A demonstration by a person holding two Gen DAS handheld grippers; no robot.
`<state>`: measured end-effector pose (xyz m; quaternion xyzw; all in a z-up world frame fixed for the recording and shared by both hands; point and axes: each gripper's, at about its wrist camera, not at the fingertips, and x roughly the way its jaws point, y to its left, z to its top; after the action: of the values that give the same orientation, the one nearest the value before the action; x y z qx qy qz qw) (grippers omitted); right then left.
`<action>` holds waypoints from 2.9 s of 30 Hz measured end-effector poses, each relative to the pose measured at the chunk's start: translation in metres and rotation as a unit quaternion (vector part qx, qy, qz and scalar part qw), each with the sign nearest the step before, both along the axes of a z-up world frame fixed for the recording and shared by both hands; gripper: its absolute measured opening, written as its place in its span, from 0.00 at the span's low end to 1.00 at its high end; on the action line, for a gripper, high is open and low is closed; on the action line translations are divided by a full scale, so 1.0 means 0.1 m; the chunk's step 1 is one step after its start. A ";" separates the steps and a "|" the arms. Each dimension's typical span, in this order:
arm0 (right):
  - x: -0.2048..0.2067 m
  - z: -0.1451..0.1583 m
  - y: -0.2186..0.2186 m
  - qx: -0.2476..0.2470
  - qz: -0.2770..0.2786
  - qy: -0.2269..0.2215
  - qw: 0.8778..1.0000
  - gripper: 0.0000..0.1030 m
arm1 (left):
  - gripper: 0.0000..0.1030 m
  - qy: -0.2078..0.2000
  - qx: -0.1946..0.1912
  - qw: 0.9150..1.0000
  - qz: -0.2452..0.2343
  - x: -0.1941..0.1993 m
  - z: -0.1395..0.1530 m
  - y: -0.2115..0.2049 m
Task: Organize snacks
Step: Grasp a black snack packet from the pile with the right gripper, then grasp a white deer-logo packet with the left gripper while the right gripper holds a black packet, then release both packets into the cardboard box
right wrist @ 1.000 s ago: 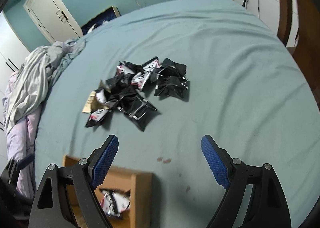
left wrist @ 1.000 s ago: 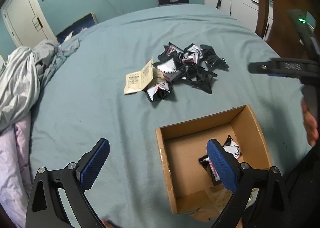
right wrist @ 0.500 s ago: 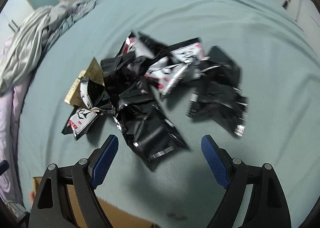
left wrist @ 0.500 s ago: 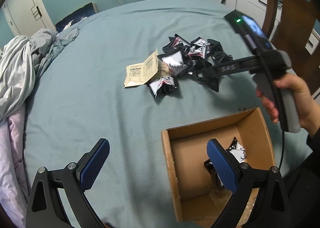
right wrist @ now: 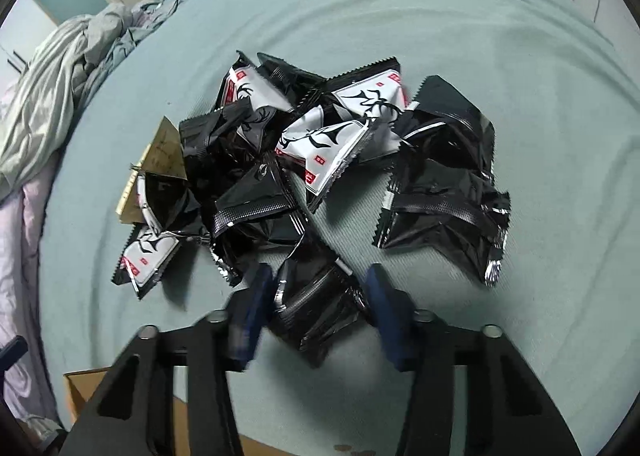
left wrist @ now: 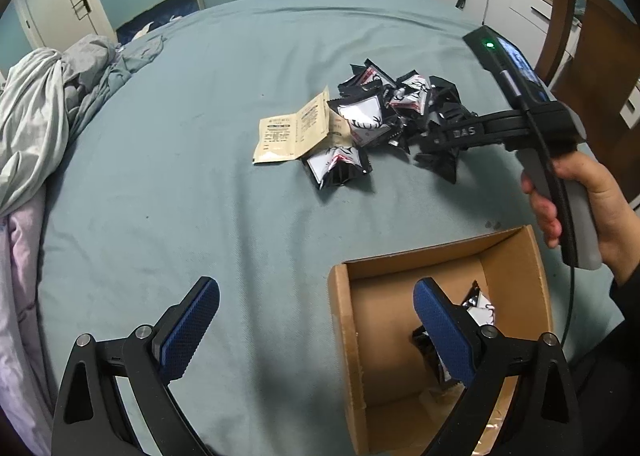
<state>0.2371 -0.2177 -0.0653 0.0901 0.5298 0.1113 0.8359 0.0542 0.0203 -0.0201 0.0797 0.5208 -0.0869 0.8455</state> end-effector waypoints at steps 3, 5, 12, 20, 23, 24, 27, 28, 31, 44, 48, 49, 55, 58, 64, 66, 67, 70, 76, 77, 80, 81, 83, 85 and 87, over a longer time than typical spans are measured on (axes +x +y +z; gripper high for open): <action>-0.11 0.07 -0.10 0.000 -0.026 -0.011 1.000 0.35 | 0.96 -0.009 0.006 1.000 0.005 -0.02 0.01 0.02; -0.26 0.16 -0.18 0.008 -0.043 -0.020 0.999 0.34 | 0.96 -0.016 0.009 1.000 0.008 -0.03 0.03 0.03; -0.96 0.69 -0.28 0.040 -0.066 -0.065 0.995 0.34 | 0.96 -0.032 0.005 0.999 0.010 -0.05 0.12 0.05; -1.99 0.94 -0.39 0.104 -0.062 -0.122 0.985 0.34 | 0.96 0.006 -0.028 1.000 -0.008 0.15 0.06 -0.08; -2.32 0.89 -0.45 0.114 -0.063 -0.129 0.983 0.34 | 0.96 0.017 -0.033 0.999 -0.015 0.27 0.05 -0.15; -2.39 0.89 -0.47 0.119 -0.065 -0.130 0.982 0.34 | 0.96 0.024 -0.037 0.999 -0.016 0.33 0.04 -0.17; -2.62 0.85 -0.57 0.150 -0.079 -0.132 0.977 0.34 | 0.96 0.050 -0.043 0.998 -0.013 0.58 0.00 -0.22; -2.69 0.83 -0.60 0.160 -0.084 -0.134 0.974 0.34 | 0.96 0.054 -0.040 0.998 -0.012 0.64 -0.02 -0.23; -2.74 0.80 -0.59 0.163 -0.087 -0.138 0.973 0.34 | 0.96 0.063 -0.010 0.998 -0.008 0.90 -0.11 -0.31; -2.27 0.63 -0.46 0.143 -0.094 -0.082 0.982 0.35 | 0.95 0.179 0.065 0.981 0.028 1.75 -0.99 -0.51; -2.27 0.64 -0.45 0.136 -0.097 -0.085 0.982 0.35 | 0.69 0.198 0.058 0.978 0.017 1.78 -1.01 -0.58; -2.26 0.63 -0.45 0.134 -0.099 -0.084 0.983 0.35 | 0.65 0.202 0.049 0.978 0.018 1.77 -0.99 -0.58; -2.28 0.62 -0.44 0.122 -0.109 -0.082 0.983 0.35 | 0.39 0.186 0.023 0.982 0.018 1.56 -0.72 -0.60; -2.31 0.65 -0.43 0.113 -0.111 -0.088 0.983 0.35 | 0.35 0.161 0.006 0.987 0.013 1.34 -0.46 -0.61; -2.34 0.68 -0.46 0.119 -0.115 -0.094 0.982 0.35 | 0.35 0.085 -0.023 0.996 -0.029 0.66 0.32 -0.58; -2.35 0.67 -0.49 0.123 -0.122 -0.092 0.981 0.35 | 0.35 0.064 -0.033 0.996 -0.045 0.44 0.51 -0.53; -2.35 0.67 -0.51 0.125 -0.123 -0.090 0.980 0.35 | 0.35 0.055 -0.040 0.996 -0.054 0.30 0.60 -0.51; -2.37 0.68 -0.52 0.126 -0.127 -0.089 0.980 0.35 | 0.35 0.040 -0.049 0.995 -0.075 -0.04 0.70 -0.57; -2.44 0.73 -0.48 0.108 -0.126 -0.099 0.981 0.35 | 0.37 0.009 -0.059 0.992 -0.107 -0.48 0.30 -0.56; -2.43 0.72 -0.47 0.105 -0.125 -0.099 0.982 0.35 | 0.37 0.021 -0.059 0.993 -0.101 -0.52 0.20 -0.55; -2.42 0.73 -0.41 0.093 -0.119 -0.098 0.984 0.35 | 0.39 0.057 -0.068 0.992 -0.091 -0.51 -0.01 -0.55; -2.42 0.74 -0.37 0.084 -0.113 -0.099 0.985 0.35 | 0.42 0.058 -0.059 0.993 -0.089 -0.52 -0.05 -0.56; -2.41 0.75 -0.30 0.068 -0.102 -0.103 0.987 0.35 | 0.53 0.041 -0.043 0.994 -0.092 -0.54 -0.03 -0.59; -2.41 0.75 -0.25 0.058 -0.092 -0.104 0.989 0.35 | 0.66 0.021 -0.045 0.993 -0.104 -0.58 0.04 -0.61; -2.40 0.75 -0.22 0.054 -0.087 -0.103 0.989 0.35 | 0.89 0.008 -0.070 0.991 -0.115 -0.60 0.13 -0.60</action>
<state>-0.0029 -0.2393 0.0097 0.1691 0.4240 0.0752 0.8865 -0.0058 -0.0402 -0.0074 0.0789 0.5080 -0.2201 0.8290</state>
